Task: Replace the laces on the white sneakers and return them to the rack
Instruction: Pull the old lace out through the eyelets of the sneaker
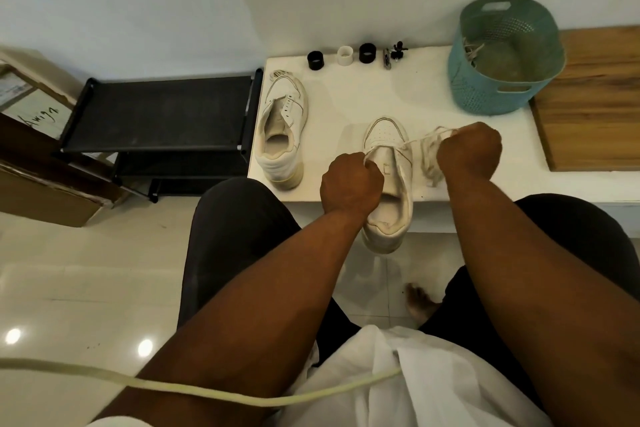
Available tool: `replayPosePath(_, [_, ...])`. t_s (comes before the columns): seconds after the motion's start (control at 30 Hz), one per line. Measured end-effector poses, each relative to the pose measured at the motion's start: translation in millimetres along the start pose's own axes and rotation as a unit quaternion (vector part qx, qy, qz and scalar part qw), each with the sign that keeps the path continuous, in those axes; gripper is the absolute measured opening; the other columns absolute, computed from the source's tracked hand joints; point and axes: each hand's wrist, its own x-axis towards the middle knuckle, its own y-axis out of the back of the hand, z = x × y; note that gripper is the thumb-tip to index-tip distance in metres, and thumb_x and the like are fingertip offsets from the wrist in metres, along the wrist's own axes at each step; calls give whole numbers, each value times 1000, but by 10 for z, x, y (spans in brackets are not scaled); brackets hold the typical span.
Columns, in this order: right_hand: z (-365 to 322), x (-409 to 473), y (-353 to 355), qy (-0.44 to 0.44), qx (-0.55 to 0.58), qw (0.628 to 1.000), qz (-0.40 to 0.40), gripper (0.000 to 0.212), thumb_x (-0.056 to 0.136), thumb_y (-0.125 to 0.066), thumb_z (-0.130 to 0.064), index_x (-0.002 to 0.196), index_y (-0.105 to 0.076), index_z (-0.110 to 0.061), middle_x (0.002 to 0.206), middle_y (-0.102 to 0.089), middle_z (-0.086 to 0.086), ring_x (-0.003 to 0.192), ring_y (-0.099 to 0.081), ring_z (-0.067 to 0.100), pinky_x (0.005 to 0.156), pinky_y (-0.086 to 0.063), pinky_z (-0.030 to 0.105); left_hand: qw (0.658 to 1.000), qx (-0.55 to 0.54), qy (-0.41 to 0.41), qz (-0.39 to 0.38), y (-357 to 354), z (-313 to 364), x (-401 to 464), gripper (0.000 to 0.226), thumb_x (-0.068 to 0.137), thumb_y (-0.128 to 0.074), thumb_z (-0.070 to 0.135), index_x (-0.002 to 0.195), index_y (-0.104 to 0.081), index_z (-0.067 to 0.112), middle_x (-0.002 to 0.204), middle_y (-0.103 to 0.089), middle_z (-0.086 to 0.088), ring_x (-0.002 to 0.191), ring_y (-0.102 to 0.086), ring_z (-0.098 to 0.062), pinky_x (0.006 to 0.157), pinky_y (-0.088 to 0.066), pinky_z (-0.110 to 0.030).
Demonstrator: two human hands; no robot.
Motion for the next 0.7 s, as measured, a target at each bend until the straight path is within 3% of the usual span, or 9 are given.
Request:
replayPosePath(0.07, [19, 79, 93, -44, 15, 999, -17, 19, 92, -62, -16, 106, -72, -6, 116, -70, 14, 107, -68, 33, 78, -46, 28, 1000, -5, 14, -8, 14, 5, 7, 26, 97, -47, 28, 87, -66, 13, 94, -69, -8, 89, -63, -31, 71, -38, -35])
replayPosePath(0.17, [-69, -63, 85, 2, 1, 995, -98, 24, 94, -60, -16, 112, -72, -5, 119, -70, 13, 112, -65, 32, 85, -48, 30, 999, -24, 35, -23, 42, 48, -14, 24, 94, -50, 32, 81, -62, 16, 91, -68, -6, 88, -64, -31, 70, -39, -34])
replayPosePath(0.27, [-124, -268, 1, 30, 4, 989, -146, 45, 91, -61, -29, 135, -60, -22, 138, -54, 11, 129, -52, 34, 105, -45, 44, 998, -23, 41, -49, 168, 95, -55, 31, 90, -59, 43, 105, -69, 18, 111, -70, -4, 106, -64, -29, 81, -43, -33])
replayPosePath(0.33, [-147, -346, -5, 58, -35, 988, -139, 48, 88, -67, -43, 133, -60, -28, 139, -48, 10, 131, -47, 34, 105, -44, 49, 991, -2, 65, -113, 279, 81, -46, 48, 85, -66, 50, 123, -66, 21, 128, -67, -1, 118, -62, -26, 88, -42, -31])
replayPosePath(0.37, [-171, -374, 27, 81, -40, 987, -133, 45, 85, -69, -49, 125, -65, -28, 134, -51, 9, 127, -50, 32, 102, -45, 46, 986, 19, 80, -148, 330, 63, -22, 51, 81, -68, 53, 121, -67, 22, 126, -68, 0, 115, -64, -25, 88, -44, -29])
replayPosePath(0.43, [-246, -388, 116, 122, -34, 980, -153, 37, 81, -71, -58, 101, -73, -27, 113, -63, 3, 107, -61, 25, 87, -49, 35, 971, 38, 102, -211, 428, 28, 35, 40, 73, -67, 52, 96, -72, 20, 96, -78, 1, 84, -74, -20, 78, -54, -27])
replayPosePath(0.5, [-336, -380, 203, 137, -65, 956, -250, 36, 79, -72, -59, 84, -72, -23, 87, -68, -1, 87, -66, 22, 74, -51, 33, 962, 10, 115, -249, 489, 36, 65, 28, 72, -66, 41, 79, -71, 14, 64, -74, 0, 55, -72, -16, 62, -55, -25])
replayPosePath(0.6, [-385, -399, 265, 127, -94, 913, -376, 37, 74, -78, -40, 105, -71, -22, 96, -73, 3, 84, -71, 24, 79, -61, 42, 972, 15, 89, -219, 491, 52, 124, 19, 72, -64, 30, 71, -66, 11, 58, -69, -1, 56, -67, -18, 51, -41, -23])
replayPosePath(0.7, [-384, -437, 236, 223, -125, 913, -318, 47, 78, -72, -26, 125, -69, -23, 118, -71, 2, 106, -65, 23, 91, -54, 37, 987, 51, 43, -144, 454, 44, 196, 20, 74, -61, 30, 65, -59, 13, 61, -57, -1, 58, -55, -21, 47, -30, -26])
